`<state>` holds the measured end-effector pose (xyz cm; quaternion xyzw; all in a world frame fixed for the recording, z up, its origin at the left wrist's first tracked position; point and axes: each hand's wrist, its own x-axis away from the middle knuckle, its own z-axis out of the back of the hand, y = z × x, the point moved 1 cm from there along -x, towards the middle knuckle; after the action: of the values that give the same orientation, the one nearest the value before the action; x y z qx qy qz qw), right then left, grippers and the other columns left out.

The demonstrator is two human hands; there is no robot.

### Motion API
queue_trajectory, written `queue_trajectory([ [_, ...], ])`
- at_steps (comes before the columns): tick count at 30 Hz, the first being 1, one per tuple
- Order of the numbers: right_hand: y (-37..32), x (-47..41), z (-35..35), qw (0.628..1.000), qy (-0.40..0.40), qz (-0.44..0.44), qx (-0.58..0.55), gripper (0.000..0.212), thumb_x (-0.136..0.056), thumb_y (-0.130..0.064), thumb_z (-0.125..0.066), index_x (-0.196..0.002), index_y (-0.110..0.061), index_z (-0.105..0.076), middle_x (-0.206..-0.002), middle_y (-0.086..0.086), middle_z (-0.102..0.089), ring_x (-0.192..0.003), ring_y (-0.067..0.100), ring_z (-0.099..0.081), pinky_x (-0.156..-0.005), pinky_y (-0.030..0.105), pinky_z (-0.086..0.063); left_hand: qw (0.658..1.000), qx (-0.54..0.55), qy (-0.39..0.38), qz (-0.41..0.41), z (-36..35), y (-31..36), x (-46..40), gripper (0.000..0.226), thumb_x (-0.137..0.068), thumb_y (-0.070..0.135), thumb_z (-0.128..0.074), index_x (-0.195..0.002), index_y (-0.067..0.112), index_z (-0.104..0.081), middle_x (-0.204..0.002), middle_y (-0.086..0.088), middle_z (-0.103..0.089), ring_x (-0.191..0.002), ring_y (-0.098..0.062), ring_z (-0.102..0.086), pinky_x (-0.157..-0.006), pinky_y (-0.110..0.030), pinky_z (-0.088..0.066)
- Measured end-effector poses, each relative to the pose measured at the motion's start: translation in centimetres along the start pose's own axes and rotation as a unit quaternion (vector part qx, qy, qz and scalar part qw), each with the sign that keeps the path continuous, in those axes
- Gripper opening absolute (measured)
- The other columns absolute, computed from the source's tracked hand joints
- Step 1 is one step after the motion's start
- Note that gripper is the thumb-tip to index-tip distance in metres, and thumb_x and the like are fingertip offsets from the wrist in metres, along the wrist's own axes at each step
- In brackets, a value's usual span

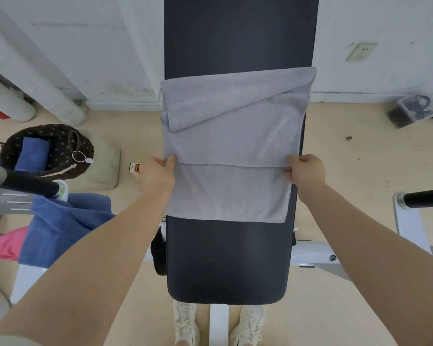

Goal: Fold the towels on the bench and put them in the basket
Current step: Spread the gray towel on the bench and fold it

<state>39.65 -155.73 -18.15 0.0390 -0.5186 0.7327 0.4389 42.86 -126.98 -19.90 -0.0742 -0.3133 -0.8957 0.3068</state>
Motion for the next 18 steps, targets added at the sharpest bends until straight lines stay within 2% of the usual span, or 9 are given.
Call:
queue_trajectory([
  [3,-0.2,0.1,0.1,0.992,-0.032,-0.056,-0.112,0.007,-0.089,-0.009,-0.047,-0.084,-0.006,-0.05,-0.074,0.008,-0.055,-0.063,0.018,-0.055,-0.073,0.031,-0.053,0.996,0.085,-0.028,-0.015,-0.1,0.4,0.0,0.024,-0.091,0.033,-0.055,-0.089,0.009,-0.053,-0.077,-0.003,-0.054,-0.094,-0.03,-0.055,-0.071,-0.031,-0.038],
  [5,-0.2,0.5,0.2,0.985,-0.049,-0.074,-0.149,0.005,-0.089,-0.007,-0.047,-0.086,-0.007,-0.051,-0.077,0.006,-0.053,-0.063,0.017,-0.052,-0.067,0.026,-0.048,0.988,0.151,-0.042,-0.007,-0.3,0.7,0.3,0.022,-0.091,0.029,-0.057,-0.094,0.01,-0.044,-0.083,-0.003,-0.051,-0.088,-0.025,-0.052,-0.073,-0.03,-0.039],
  [7,0.2,0.7,0.1,0.981,-0.064,-0.077,-0.163,0.005,-0.087,-0.006,-0.048,-0.084,-0.009,-0.052,-0.08,0.004,-0.049,-0.065,0.016,-0.047,-0.07,0.027,-0.043,0.981,0.185,-0.055,-0.001,-0.8,0.5,0.3,0.024,-0.09,0.03,-0.057,-0.095,0.011,-0.041,-0.087,-0.005,-0.052,-0.087,-0.027,-0.056,-0.08,-0.036,-0.046],
  [10,0.8,1.4,0.3,0.976,-0.083,-0.08,-0.187,0.009,-0.083,-0.003,-0.047,-0.078,-0.01,-0.052,-0.079,0.002,-0.048,-0.066,0.015,-0.044,-0.068,0.026,-0.039,0.973,0.211,-0.071,0.053,-1.1,0.3,-0.1,0.022,-0.092,0.027,-0.052,-0.076,0.015,-0.044,-0.069,-0.001,-0.049,-0.069,-0.023,-0.057,-0.068,-0.032,-0.045],
  [12,1.0,1.8,0.5,0.966,-0.1,-0.082,-0.223,0.017,-0.081,0.0,-0.042,-0.069,-0.012,-0.047,-0.075,0.001,-0.047,-0.061,0.014,-0.044,-0.057,0.021,-0.038,0.942,0.304,-0.085,0.113,-0.7,0.6,0.1,0.024,-0.093,0.02,-0.046,-0.069,0.018,-0.043,-0.066,0.001,-0.048,-0.057,-0.013,-0.052,-0.061,-0.028,-0.042],
  [14,1.2,2.4,0.8,0.941,-0.128,-0.082,-0.304,0.022,-0.077,0.001,-0.041,-0.061,-0.014,-0.041,-0.066,-0.001,-0.046,-0.052,0.012,-0.045,-0.048,0.017,-0.038,0.897,0.407,-0.102,0.136,0.7,1.0,1.0,0.022,-0.093,0.013,-0.04,-0.072,0.018,-0.045,-0.07,0.003,-0.052,-0.062,-0.011,-0.055,-0.062,-0.022,-0.041],
  [16,1.4,3.1,1.5,0.892,-0.182,-0.066,-0.408,0.021,-0.054,-0.002,-0.058,-0.06,-0.014,-0.042,-0.065,0.0,-0.051,-0.054,0.014,-0.05,-0.053,0.018,-0.041,0.841,0.509,-0.143,0.117,2.5,0.6,1.8,0.022,-0.091,0.008,-0.037,-0.073,0.016,-0.046,-0.07,0.005,-0.059,-0.07,-0.012,-0.061,-0.074,-0.025,-0.047],
  [17,1.8,3.3,2.0,0.879,-0.201,-0.056,-0.428,0.031,-0.038,-0.005,-0.063,-0.062,-0.012,-0.045,-0.066,0.001,-0.054,-0.057,0.015,-0.052,-0.057,0.019,-0.043,0.81,0.553,-0.166,0.107,3.2,0.0,2.1,0.022,-0.09,0.006,-0.035,-0.074,0.015,-0.047,-0.068,0.005,-0.063,-0.073,-0.012,-0.062,-0.078,-0.028,-0.049],
  [18,2.3,3.8,2.5,0.878,-0.21,-0.049,-0.428,0.031,-0.033,-0.009,-0.062,-0.061,-0.011,-0.05,-0.066,0.0,-0.057,-0.059,0.016,-0.054,-0.058,0.019,-0.044,0.792,0.571,-0.186,0.104,3.4,-1.0,2.3,0.022,-0.09,0.005,-0.033,-0.076,0.013,-0.048,-0.07,0.005,-0.066,-0.075,-0.013,-0.063,-0.079,-0.029,-0.051],
])
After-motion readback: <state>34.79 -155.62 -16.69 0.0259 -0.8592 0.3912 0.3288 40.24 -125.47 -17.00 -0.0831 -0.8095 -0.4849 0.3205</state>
